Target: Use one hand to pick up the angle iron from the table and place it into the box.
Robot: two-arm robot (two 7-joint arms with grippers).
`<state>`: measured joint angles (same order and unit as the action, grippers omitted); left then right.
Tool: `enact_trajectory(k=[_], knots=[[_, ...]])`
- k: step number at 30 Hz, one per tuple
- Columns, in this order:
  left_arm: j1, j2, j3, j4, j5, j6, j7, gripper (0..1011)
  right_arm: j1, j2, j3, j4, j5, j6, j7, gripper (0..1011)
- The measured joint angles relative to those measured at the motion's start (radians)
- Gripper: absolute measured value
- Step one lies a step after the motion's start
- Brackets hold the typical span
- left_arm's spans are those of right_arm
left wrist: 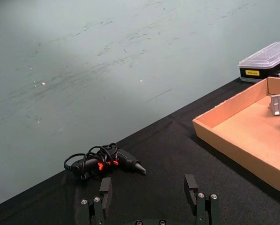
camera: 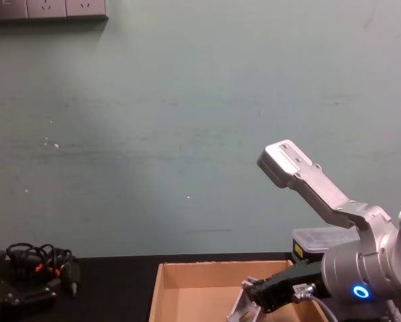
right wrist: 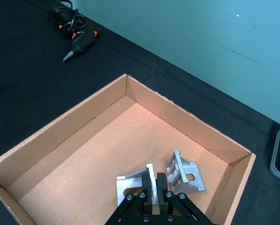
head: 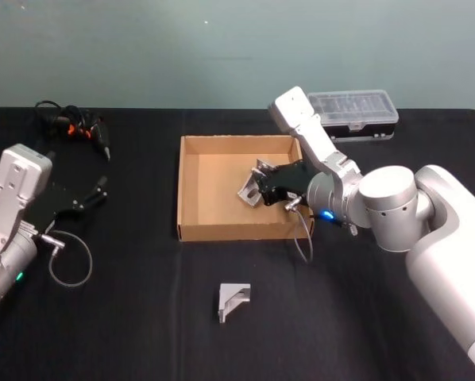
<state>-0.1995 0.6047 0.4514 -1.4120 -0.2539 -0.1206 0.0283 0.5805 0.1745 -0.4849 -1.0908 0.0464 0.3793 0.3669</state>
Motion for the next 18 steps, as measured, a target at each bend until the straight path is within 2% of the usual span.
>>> enact_trajectory(k=[3, 5, 18], knots=[[0.0, 0.0, 0.0, 0.0, 0.0, 0.0, 0.0, 1011, 0.0, 0.001, -0.001, -0.002, 0.0, 0.0, 0.0, 92], [0.0, 0.0, 0.0, 0.0, 0.0, 0.0, 0.0, 1011, 0.0, 0.001, -0.001, -0.002, 0.0, 0.001, 0.0, 139], [0.0, 0.0, 0.0, 0.0, 0.0, 0.0, 0.0, 1011, -0.001, 0.002, -0.003, -0.005, 0.001, 0.002, 0.001, 554]])
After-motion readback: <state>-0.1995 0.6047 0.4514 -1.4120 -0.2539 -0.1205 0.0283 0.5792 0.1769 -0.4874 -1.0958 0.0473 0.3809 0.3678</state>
